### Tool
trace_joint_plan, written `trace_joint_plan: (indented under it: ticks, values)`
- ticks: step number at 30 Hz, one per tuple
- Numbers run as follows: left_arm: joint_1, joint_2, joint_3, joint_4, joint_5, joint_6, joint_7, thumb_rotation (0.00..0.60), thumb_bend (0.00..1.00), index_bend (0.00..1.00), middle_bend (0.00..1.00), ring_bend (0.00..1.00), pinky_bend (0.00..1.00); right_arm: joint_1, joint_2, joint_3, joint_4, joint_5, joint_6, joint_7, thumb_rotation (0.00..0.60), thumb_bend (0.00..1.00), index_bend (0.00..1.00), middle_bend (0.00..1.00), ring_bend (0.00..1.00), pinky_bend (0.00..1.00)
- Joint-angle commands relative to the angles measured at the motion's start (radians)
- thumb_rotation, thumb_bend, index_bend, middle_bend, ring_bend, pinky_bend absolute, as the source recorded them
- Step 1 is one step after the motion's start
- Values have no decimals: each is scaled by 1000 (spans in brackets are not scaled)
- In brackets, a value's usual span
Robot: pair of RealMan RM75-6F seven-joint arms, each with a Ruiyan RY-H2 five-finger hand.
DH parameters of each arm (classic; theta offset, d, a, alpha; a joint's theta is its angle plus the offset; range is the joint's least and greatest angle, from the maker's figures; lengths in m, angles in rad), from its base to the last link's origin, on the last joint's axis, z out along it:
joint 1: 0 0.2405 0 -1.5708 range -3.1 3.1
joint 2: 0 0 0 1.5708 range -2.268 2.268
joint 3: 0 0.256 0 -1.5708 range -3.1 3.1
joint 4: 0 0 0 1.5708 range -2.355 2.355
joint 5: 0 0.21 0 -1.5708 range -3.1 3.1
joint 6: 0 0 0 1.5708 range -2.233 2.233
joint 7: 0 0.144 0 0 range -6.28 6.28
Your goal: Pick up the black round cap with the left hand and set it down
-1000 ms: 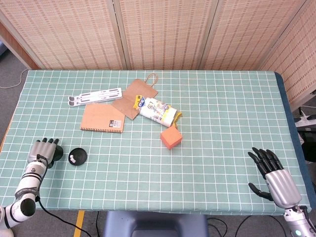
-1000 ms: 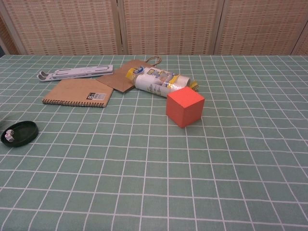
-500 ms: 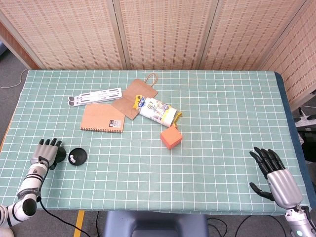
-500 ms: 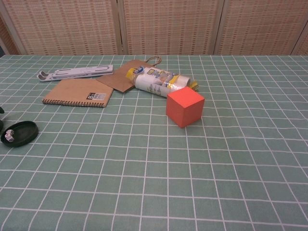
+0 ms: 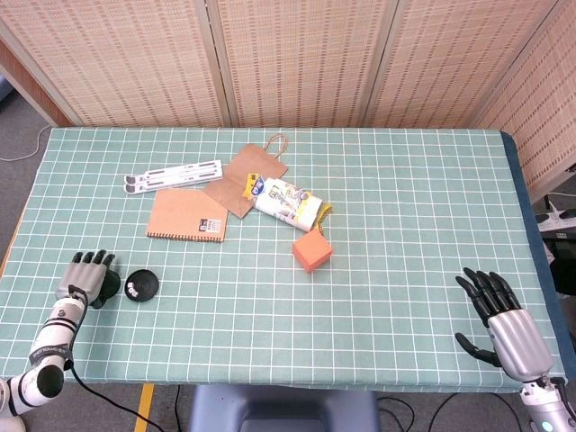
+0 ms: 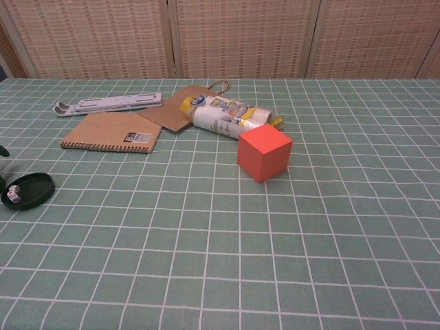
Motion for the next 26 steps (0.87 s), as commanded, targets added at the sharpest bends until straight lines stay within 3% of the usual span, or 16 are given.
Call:
trace_joint_plan:
  ticks: [1, 5, 7, 9, 12, 15, 19, 22, 26]
  values:
    - [23, 40, -16, -48, 64, 29, -45, 600, 339, 0, 0, 0, 5, 1, 1, 0, -1, 1, -1, 4, 600, 189, 0, 0, 0, 0]
    - [87, 122, -32, -152, 218, 117, -155, 600, 339, 0, 0, 0, 0, 0, 5, 0, -1, -1, 1, 9, 600, 189, 0, 0, 0, 0]
    - [177, 158, -48, -210, 403, 232, -333, 600, 347, 0, 0, 0, 0, 1, 8, -2, -2, -1, -2, 11, 600, 189, 0, 0, 0, 0]
    - [289, 175, -28, -230, 625, 381, -538, 600, 363, 0, 0, 0, 0, 2, 9, -2, -3, 1, -7, 7, 600, 189, 0, 0, 0, 0]
    - [436, 141, 39, -164, 903, 608, -729, 600, 386, 0, 0, 0, 0, 4, 9, -5, -6, 2, -17, -5, 600, 189, 0, 0, 0, 0]
    - [557, 61, 93, -30, 1060, 779, -788, 600, 389, 0, 0, 0, 0, 5, 12, -11, -12, 1, -27, -15, 600, 189, 0, 0, 0, 0]
    - [619, 6, 112, 84, 1120, 829, -812, 600, 395, 0, 0, 0, 0, -1, 15, -13, -17, -7, -16, -17, 600, 189, 0, 0, 0, 0]
    - [635, 5, 79, 108, 1103, 846, -852, 600, 399, 0, 0, 0, 0, -3, 19, -18, -20, -5, -19, -12, 600, 189, 0, 0, 0, 0]
    - [641, 23, 75, 103, 1095, 808, -862, 600, 401, 0, 0, 0, 0, -7, 18, -22, -21, -14, -12, -21, 600, 189, 0, 0, 0, 0]
